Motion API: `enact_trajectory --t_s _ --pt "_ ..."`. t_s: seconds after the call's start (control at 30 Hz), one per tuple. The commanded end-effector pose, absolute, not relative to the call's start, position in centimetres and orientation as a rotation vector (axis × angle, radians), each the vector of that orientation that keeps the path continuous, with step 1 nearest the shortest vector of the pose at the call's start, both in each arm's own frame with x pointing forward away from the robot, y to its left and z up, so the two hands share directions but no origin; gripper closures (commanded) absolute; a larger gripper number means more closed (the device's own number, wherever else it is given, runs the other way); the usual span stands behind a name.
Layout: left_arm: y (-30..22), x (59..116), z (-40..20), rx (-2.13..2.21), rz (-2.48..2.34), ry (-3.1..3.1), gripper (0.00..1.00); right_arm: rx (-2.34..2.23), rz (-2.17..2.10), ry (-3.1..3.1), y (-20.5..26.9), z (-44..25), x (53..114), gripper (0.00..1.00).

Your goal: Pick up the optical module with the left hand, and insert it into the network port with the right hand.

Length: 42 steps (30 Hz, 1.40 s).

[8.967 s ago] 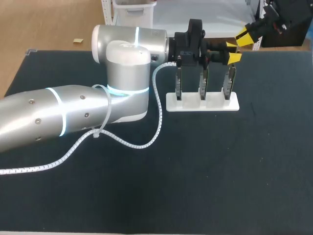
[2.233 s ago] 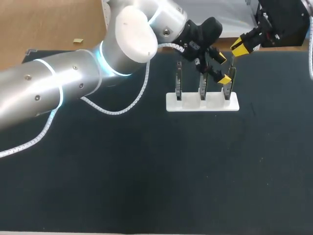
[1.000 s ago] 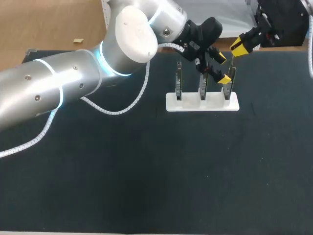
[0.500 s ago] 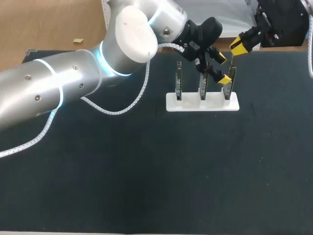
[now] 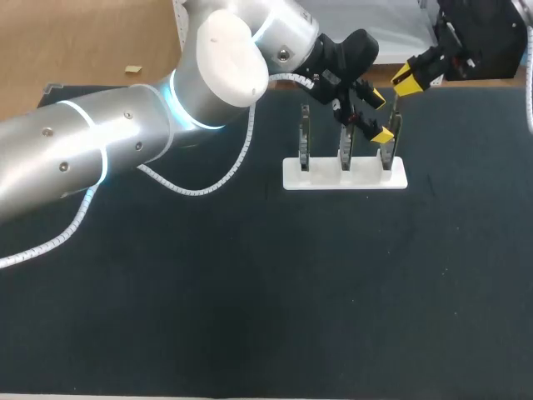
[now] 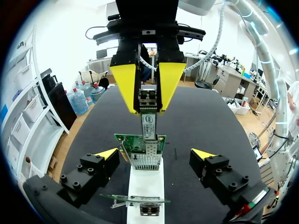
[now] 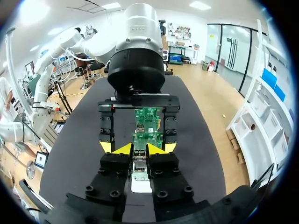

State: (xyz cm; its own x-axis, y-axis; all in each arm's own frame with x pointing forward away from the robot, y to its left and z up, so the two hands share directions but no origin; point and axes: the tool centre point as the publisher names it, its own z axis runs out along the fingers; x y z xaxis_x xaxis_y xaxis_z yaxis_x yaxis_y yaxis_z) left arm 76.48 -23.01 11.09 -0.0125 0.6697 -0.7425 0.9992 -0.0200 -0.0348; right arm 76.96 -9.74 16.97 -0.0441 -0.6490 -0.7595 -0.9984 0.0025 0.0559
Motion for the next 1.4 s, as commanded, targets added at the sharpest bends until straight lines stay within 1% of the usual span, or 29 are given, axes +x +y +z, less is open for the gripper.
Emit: enact_trajectory --t_s 0.03,1.4 --pt "-23.1 76.7 11.2 1.747 -0.812 1.739 0.00 -1.692 0.832 1.735 -9.8 17.1 76.7 1.00" --pt "-23.1 76.7 11.2 1.747 -0.812 1.739 0.00 -1.691 0.849 1.772 -9.8 15.9 76.7 1.00"
